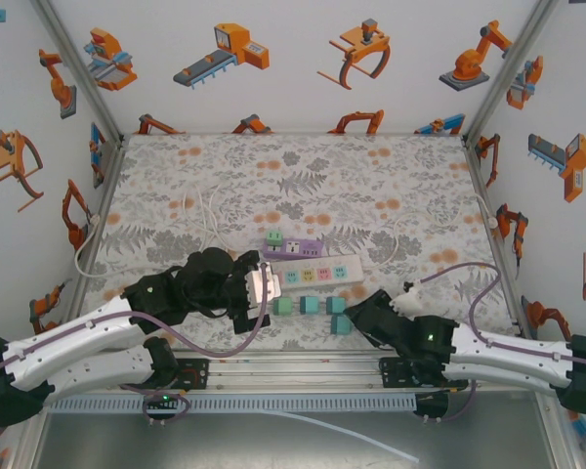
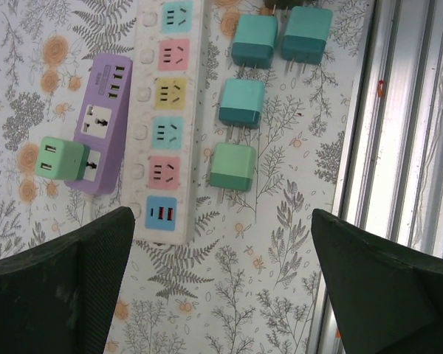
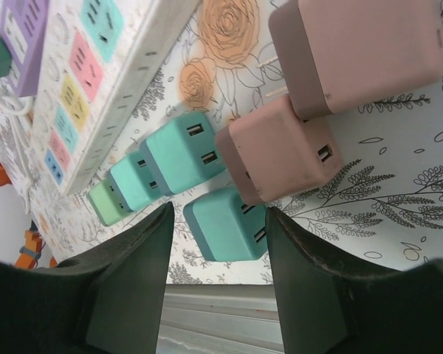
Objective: Pull the plug off the socket
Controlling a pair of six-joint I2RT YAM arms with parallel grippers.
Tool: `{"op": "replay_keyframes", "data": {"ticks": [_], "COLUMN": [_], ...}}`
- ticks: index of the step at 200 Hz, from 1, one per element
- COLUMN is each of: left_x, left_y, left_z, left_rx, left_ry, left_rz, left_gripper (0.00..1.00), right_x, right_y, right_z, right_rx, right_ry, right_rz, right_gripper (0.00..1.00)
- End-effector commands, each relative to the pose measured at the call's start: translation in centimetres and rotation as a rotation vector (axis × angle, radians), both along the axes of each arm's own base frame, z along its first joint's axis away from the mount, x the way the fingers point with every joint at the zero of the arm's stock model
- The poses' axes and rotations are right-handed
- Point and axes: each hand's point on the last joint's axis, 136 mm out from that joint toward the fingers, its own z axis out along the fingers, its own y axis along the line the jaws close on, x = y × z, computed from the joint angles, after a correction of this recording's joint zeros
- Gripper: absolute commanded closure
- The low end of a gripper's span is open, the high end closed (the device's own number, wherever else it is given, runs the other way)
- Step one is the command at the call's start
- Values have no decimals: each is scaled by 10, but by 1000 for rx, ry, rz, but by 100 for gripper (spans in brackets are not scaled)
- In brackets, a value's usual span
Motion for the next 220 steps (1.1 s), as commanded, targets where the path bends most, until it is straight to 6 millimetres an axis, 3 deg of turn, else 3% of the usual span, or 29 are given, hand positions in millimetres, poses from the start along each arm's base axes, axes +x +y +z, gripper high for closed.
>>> {"op": "replay_keyframes", "data": {"ticks": [1, 52, 75, 106, 125, 148, 189, 220], "left_x": [4, 25, 35, 44, 51, 61, 91, 118], "left_y": [-1, 4, 7, 10, 15, 23, 45, 69], "left_z": [4, 11, 17, 23, 25, 28, 37, 29], "left_rx": [-25, -87, -150, -224, -255, -290, -406, -544], "left_ry": [-24, -51, -60, -77, -90, -100, -4, 177], "left_rz": [23, 163, 242, 309, 364, 448, 702, 919], "left_gripper": [3, 3, 3, 3, 3, 3, 3, 3], "right_x": [16, 53, 62, 61, 59, 63, 79, 96], "right_y": [-9, -1, 27, 72, 102, 131, 163, 183], "right_z": [39, 126, 166, 197, 201, 192, 185, 176], "right_rx": [-82, -371, -555, -768, -874, -855, -762, -662], "right_ry": [-144, -551, -770, -1012, -1114, -1152, -1202, -1186], "right_rz": [0, 113, 278, 547, 759, 1024, 1327, 1498], "right_gripper": [49, 49, 49, 43, 40, 39, 37, 36]}}
